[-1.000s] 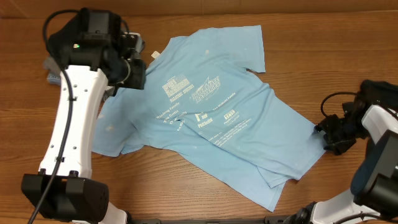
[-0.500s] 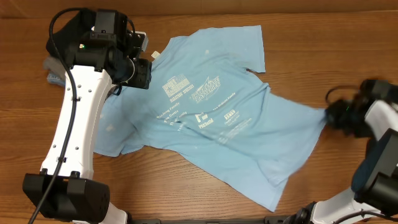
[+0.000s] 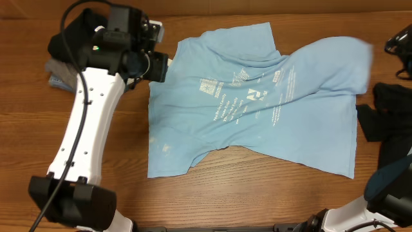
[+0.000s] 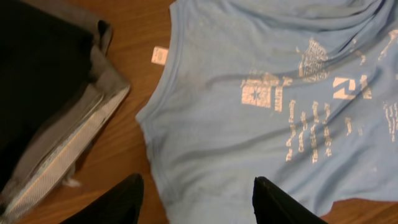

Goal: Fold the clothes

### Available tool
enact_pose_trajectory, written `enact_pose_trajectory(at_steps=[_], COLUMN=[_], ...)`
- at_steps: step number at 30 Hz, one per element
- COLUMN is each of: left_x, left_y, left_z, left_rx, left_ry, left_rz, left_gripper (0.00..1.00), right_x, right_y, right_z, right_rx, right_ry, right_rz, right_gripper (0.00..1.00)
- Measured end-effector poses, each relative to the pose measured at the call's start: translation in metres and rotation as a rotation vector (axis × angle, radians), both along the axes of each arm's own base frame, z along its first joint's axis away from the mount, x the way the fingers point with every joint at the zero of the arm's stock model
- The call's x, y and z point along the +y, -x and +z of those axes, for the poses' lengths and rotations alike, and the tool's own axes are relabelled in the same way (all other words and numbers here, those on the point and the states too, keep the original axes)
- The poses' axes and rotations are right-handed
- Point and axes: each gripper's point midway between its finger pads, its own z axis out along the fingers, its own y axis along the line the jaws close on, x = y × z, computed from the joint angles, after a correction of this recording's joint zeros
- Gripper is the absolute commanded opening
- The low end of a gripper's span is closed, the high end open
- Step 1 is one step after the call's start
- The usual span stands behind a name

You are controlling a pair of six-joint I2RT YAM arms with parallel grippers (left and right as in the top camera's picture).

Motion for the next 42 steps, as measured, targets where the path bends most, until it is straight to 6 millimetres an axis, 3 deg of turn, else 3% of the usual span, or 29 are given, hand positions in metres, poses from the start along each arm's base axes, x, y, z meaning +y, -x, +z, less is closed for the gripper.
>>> enact_pose_trajectory(at_steps=[4,6,10,13,17,21,23,28,35,38,42], left_x=[-0.017,-0.026,-0.037,-0.041,-0.043,-0.043,-0.042,-0.018,0.068,0.099,0.1], left_y=[-0.024,-0.039,-0.073,-0.091,-0.1,-0.097,-0.095,-0.103,-0.11,-0.115,-0.127], left_z=[-0.027,-0.048,-0.096,-0.13,-0.172,-0.208,-0.223,-0.224,-0.221,-0.21,-0.189], left_rx=[0.001,0.008,0.005,0.009,0.044,0.102,0.129,0.123,0.162,0.169,0.143], left_ry=[0.002,0.0,-0.003,-0.004,-0.011,-0.023,-0.029,-0.08,-0.07,-0.001,0.083], left_rz=[-0.027,-0.04,-0.054,-0.054,-0.055,-0.061,-0.056,0.088,0.394,0.452,0.436], left_gripper=[0.56,0.54,0.38,0.35,0.34,0.07,0.04,0.04,0.04,0.1,0.2], right_x=[0.016,0.03,0.066,0.093,0.128,0.148,0.152,0.155,0.146,0.144,0.137], right_y=[0.013,0.022,0.031,0.034,0.031,0.032,0.035,0.057,0.106,0.131,0.163], right_z=[-0.015,-0.022,-0.031,-0.035,-0.037,-0.038,-0.039,-0.062,-0.128,-0.16,-0.187], right_rx=[0.074,0.116,0.177,0.217,0.246,0.262,0.278,0.381,0.605,0.681,0.757], right_ry=[-0.073,-0.132,-0.231,-0.263,-0.272,-0.279,-0.288,-0.32,-0.331,-0.351,-0.393], right_rz=[0.025,0.05,0.134,0.217,0.329,0.387,0.395,0.375,0.234,0.172,0.096], right_gripper=[1.0,1.0,1.0,1.0,1.0,1.0,1.0,1.0,1.0,1.0,0.98])
